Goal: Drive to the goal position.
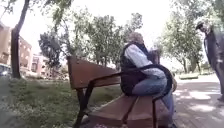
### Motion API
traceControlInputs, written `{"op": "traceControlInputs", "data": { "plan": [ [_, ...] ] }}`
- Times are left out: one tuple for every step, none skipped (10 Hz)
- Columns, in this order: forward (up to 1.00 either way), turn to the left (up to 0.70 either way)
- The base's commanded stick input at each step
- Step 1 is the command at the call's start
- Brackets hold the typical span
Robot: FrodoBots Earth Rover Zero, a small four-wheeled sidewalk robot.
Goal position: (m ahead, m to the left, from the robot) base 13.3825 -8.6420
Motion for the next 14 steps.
{"op": "traceControlInputs", "data": {
  "plan": [
    [0.00,-0.60],
    [0.00,-0.70],
    [0.00,-0.70],
    [0.00,-0.70],
    [0.00,-0.70],
    [0.00,-0.70],
    [0.00,-0.70],
    [0.00,-0.70],
    [0.00,-0.70],
    [0.00,-0.70],
    [0.00,-0.70],
    [0.00,-0.70],
    [0.00,-0.70],
    [0.00,-0.70]
  ]
}}
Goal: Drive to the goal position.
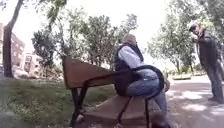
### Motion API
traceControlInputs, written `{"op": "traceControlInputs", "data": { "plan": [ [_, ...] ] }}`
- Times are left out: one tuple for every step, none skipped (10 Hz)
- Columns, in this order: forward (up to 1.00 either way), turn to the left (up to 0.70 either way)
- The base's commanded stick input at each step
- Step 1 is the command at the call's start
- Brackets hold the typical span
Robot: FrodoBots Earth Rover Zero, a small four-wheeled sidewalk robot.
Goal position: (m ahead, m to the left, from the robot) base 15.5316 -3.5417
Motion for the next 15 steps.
{"op": "traceControlInputs", "data": {
  "plan": [
    [0.00,-0.70],
    [0.00,-0.70],
    [0.00,-0.70],
    [0.00,-0.70],
    [0.00,-0.70],
    [0.00,-0.70],
    [0.00,-0.70],
    [0.00,-0.70],
    [0.00,-0.70],
    [0.00,-0.70],
    [0.00,-0.70],
    [0.00,-0.70],
    [0.00,-0.70],
    [0.00,-0.70],
    [0.00,-0.70]
  ]
}}
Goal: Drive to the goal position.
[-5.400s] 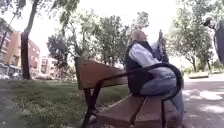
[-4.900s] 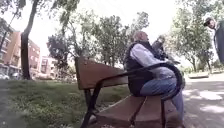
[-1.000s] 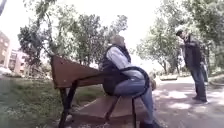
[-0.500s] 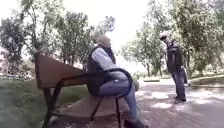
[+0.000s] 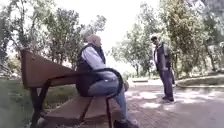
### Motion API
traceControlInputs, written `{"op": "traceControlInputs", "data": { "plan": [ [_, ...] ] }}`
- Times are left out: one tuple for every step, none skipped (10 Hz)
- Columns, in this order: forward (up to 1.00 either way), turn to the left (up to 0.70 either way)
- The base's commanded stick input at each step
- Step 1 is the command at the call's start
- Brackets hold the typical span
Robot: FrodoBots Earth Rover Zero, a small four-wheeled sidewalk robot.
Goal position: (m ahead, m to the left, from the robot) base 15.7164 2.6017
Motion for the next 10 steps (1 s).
{"op": "traceControlInputs", "data": {
  "plan": [
    [0.00,-0.70],
    [0.00,-0.70],
    [0.00,-0.70],
    [0.00,-0.70],
    [0.00,-0.70],
    [0.00,-0.70],
    [0.00,-0.70],
    [0.00,-0.52],
    [0.00,-0.15],
    [0.00,0.00]
  ]
}}
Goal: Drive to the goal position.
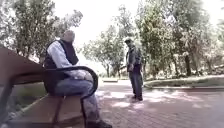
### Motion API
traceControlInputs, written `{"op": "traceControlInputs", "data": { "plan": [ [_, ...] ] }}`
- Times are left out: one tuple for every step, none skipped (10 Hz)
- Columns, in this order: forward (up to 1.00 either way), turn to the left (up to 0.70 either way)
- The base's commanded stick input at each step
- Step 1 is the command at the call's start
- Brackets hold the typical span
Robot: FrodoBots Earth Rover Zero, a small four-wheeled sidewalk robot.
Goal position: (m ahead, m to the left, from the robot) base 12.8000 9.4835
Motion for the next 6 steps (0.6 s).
{"op": "traceControlInputs", "data": {
  "plan": [
    [0.00,0.00],
    [0.04,0.00],
    [0.06,0.00],
    [0.06,0.00],
    [0.04,0.00],
    [0.01,0.00]
  ]
}}
